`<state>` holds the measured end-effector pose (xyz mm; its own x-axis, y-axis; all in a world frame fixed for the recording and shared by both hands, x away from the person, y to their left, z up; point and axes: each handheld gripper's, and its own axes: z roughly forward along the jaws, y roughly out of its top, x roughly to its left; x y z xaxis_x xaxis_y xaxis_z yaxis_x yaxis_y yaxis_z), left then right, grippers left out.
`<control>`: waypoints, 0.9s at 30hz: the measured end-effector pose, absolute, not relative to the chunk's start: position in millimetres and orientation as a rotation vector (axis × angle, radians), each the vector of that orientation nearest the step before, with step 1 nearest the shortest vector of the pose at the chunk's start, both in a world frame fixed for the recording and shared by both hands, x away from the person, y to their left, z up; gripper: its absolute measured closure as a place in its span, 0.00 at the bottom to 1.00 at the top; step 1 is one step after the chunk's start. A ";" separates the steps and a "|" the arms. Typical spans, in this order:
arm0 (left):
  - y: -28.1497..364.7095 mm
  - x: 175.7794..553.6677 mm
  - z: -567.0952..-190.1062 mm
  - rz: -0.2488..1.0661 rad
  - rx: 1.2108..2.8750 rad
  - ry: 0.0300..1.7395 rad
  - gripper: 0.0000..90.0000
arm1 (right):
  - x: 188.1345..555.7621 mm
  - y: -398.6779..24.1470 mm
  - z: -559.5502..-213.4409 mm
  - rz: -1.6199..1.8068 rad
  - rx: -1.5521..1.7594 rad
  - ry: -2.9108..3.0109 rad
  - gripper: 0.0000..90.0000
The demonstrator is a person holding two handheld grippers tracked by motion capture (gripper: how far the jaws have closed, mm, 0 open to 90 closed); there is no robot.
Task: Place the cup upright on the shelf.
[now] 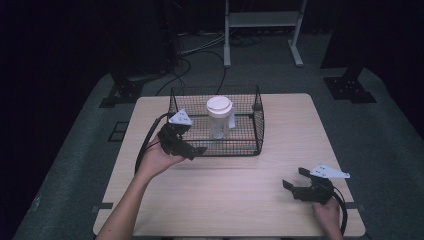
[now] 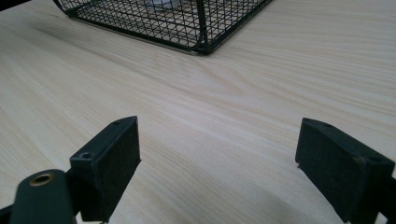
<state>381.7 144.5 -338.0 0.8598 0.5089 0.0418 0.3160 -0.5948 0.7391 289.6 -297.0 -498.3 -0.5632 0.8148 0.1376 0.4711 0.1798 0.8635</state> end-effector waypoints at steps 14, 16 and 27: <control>159.6 366.2 -358.8 0.318 2.222 0.617 0.00 | 289.1 -296.4 -498.1 1.333 1.230 2.110 0.14; 160.7 364.3 -361.2 0.320 2.222 0.617 0.00 | 289.1 -296.4 -498.1 1.333 1.230 2.109 0.14; 173.3 348.5 -376.2 0.313 2.159 0.641 0.00 | 289.2 -296.4 -498.1 1.334 1.228 2.110 0.14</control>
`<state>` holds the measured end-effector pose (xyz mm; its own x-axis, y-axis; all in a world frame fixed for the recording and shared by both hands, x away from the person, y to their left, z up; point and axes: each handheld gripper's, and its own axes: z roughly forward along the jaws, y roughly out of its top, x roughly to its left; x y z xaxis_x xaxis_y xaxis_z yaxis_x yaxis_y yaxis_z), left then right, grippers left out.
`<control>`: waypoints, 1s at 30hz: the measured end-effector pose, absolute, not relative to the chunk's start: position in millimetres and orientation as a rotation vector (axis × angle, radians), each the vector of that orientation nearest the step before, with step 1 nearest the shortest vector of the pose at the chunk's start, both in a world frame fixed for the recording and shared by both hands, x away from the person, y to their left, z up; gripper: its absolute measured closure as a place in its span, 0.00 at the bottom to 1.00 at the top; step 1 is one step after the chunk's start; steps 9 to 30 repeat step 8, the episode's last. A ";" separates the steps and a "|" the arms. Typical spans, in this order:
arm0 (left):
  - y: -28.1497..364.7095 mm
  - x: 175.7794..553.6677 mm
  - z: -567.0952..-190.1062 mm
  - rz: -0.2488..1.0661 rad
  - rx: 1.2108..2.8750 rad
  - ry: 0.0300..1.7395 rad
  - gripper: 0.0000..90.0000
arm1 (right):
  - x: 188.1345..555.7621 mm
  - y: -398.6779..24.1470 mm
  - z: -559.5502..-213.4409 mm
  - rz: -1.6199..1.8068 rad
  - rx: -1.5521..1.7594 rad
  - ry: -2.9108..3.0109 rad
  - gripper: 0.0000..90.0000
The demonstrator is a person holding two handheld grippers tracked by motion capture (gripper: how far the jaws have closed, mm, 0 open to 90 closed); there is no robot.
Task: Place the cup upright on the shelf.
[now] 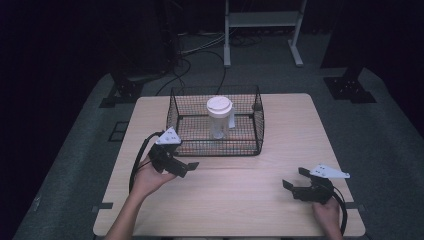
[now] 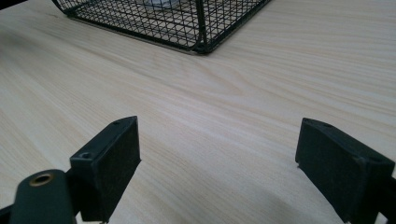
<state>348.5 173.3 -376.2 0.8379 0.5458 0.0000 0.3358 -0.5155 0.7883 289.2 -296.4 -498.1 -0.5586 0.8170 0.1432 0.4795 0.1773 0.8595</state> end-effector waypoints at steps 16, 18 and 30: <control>186.0 336.2 -388.4 0.319 2.097 0.670 0.00 | 289.2 -296.2 -498.1 1.333 1.231 2.110 0.14; 186.0 336.2 -388.4 0.319 2.097 0.670 0.00 | 289.2 -296.2 -498.1 1.333 1.231 2.110 0.14; 186.0 336.2 -388.4 0.319 2.097 0.670 0.00 | 289.2 -296.2 -498.1 1.333 1.231 2.110 0.14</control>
